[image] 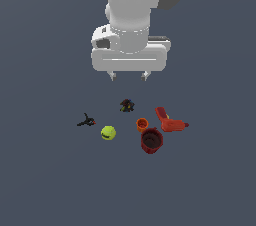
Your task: Pick up a designated object from a clutter of objects.
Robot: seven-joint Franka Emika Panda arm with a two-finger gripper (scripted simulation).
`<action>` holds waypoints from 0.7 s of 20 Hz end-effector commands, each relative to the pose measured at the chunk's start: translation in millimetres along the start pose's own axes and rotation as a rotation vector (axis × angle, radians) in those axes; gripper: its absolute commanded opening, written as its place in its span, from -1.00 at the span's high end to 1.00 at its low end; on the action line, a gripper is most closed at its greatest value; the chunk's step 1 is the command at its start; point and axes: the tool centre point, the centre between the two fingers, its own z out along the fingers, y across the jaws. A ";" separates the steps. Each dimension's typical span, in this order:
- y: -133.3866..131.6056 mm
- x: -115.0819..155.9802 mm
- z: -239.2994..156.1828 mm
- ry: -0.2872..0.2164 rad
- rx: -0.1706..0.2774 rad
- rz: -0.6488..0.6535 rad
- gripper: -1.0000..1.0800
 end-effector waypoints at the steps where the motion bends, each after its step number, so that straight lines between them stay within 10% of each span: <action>1: 0.0 0.0 0.0 0.000 0.000 0.000 -0.92; 14: 23.2 -7.8 13.0 -0.040 -0.033 0.011 -0.92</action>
